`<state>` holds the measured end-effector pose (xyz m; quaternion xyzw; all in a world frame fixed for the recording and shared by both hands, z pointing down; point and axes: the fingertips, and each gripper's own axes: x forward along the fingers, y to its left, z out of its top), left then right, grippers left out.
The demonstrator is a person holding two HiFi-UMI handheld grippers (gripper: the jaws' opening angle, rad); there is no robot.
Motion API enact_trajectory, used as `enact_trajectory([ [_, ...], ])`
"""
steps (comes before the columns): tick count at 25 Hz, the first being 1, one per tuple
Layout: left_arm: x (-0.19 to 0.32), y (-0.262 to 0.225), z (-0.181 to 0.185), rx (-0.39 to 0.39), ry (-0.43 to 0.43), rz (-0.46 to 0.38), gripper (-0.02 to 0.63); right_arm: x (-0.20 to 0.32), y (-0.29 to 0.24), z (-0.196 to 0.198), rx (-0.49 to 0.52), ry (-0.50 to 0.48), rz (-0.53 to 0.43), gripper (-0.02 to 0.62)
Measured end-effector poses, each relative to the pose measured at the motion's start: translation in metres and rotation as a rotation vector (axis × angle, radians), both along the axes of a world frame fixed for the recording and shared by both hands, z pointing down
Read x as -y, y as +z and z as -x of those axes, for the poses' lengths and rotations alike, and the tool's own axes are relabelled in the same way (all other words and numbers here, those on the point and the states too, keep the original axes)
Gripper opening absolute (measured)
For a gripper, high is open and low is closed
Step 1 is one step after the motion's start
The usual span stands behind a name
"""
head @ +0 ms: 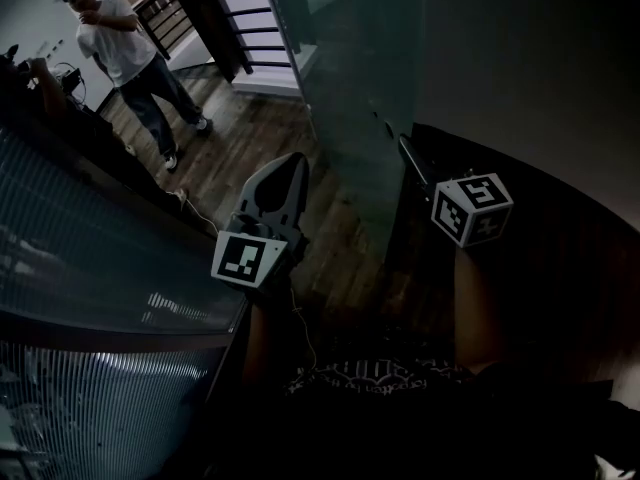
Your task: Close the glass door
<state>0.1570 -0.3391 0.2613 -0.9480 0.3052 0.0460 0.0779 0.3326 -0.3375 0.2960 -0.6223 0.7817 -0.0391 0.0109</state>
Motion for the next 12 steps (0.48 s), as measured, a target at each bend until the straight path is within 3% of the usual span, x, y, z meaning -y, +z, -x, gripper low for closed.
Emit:
enact_trajectory([
  [12,0.014,0.005,0.010,0.008,-0.056,0.000,0.002,0.023,0.011,0.008,-0.016,-0.061,0.026,0.153],
])
